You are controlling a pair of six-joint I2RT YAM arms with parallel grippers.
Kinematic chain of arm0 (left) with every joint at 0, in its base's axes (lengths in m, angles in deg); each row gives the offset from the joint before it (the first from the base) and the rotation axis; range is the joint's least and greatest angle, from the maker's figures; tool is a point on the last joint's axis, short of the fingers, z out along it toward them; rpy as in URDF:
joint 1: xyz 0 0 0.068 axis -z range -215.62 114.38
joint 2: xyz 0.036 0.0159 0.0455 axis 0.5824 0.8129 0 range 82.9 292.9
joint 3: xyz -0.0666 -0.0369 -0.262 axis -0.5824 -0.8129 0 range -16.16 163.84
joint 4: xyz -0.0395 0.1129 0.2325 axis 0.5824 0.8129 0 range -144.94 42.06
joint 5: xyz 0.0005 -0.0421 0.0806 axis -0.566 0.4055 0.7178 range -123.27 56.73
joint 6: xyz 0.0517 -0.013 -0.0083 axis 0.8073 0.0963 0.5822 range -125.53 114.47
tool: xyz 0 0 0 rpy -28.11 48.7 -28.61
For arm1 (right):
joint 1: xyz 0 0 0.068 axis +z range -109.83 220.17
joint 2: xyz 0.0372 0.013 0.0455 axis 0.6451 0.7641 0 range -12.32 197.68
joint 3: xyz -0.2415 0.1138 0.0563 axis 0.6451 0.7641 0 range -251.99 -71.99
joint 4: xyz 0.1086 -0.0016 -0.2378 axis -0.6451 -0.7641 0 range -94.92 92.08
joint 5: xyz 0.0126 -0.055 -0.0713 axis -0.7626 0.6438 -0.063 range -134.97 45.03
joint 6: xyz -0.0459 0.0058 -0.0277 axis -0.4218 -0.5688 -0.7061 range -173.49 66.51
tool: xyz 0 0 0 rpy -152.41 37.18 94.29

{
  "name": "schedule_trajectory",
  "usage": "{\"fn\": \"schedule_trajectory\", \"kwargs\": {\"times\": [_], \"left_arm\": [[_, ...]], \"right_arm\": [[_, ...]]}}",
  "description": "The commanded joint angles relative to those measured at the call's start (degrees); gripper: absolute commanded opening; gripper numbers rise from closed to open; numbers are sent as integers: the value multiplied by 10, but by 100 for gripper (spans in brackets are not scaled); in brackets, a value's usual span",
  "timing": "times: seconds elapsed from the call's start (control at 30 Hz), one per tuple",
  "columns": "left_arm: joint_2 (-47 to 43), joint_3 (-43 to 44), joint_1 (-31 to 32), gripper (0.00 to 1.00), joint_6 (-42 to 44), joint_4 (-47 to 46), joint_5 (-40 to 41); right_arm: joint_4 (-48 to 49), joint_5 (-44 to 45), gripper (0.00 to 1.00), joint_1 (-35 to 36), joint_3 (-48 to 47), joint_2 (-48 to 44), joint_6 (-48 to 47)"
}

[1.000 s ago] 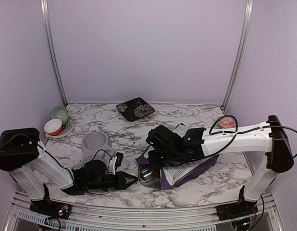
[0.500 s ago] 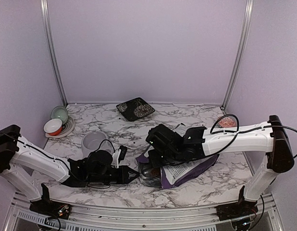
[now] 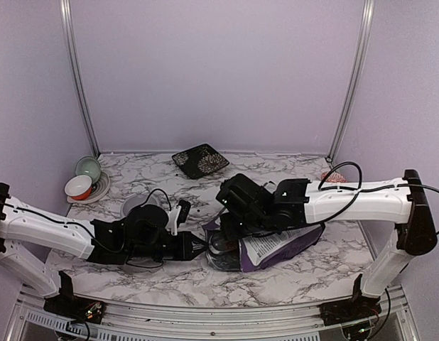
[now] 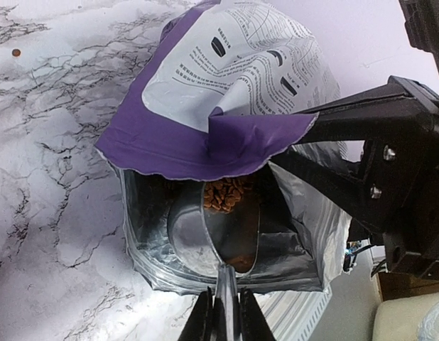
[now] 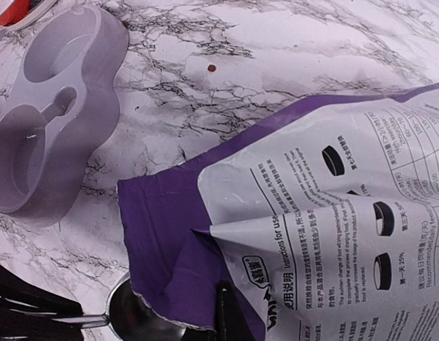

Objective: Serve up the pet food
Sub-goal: Collect the pet food from the pet food bag.

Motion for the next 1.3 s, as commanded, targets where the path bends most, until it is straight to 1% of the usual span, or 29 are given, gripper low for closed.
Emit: {"fn": "schedule_trajectory", "kwargs": {"times": [0.0,0.1,0.27,0.47,0.67,0.97,1.27], "left_arm": [[-46,61,1,0,25,106,35],[-61,85,1,0,44,153,47],[-55,108,1,0,75,170,57],[-44,110,0,0,79,130,56],[-61,87,-4,0,70,66,50],[-67,110,-16,0,95,60,41],[-52,145,-27,0,94,45,22]], "right_arm": [[0,45,0,-1,-60,-39,-14],[-7,52,0,-2,-83,-47,-26],[-12,61,0,-13,-116,-55,-49],[-10,57,0,-27,-144,-68,-65],[9,26,0,-56,-138,-99,-73],[19,4,0,-73,-149,-124,-83],[34,-8,0,-80,-145,-154,-92]]}}
